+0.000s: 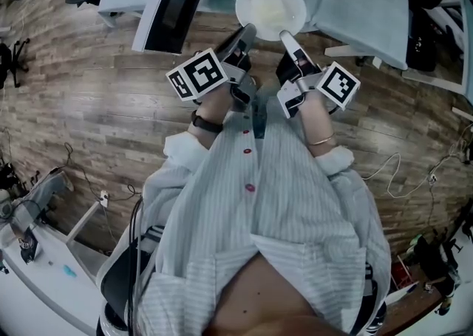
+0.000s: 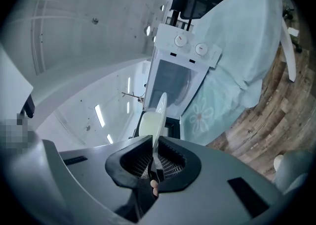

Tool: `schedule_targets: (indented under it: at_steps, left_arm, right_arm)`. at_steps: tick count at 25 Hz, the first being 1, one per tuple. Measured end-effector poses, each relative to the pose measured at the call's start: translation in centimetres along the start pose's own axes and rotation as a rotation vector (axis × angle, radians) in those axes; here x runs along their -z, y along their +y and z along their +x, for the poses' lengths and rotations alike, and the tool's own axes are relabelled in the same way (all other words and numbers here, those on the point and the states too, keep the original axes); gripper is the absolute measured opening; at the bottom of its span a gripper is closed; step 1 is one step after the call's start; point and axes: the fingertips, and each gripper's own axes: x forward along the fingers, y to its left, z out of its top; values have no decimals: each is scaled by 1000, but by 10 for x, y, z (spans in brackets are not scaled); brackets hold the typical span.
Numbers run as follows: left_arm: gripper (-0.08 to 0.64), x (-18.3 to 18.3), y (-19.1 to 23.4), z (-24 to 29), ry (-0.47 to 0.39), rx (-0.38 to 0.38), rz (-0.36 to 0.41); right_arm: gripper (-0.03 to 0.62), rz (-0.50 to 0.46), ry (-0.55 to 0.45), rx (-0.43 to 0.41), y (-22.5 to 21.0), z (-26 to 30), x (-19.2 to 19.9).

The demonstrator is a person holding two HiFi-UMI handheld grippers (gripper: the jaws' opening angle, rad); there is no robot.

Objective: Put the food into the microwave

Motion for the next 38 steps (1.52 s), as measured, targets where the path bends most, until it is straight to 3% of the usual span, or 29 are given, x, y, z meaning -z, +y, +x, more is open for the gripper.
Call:
schedule_targets:
  at_steps: [6,21,38]
  left_arm:
    - [40,-8,8,25,-9,-25,-18]
    - [40,-75,9,108,-118,-76,-44]
    - [40,-87,23,145,-126,-109,-57]
  right_arm:
    - [44,12,25,15,-12,16,-20]
    - [44,1,139,-1,-13,96,-106]
    - [44,21,179,24,-32,121,-133]
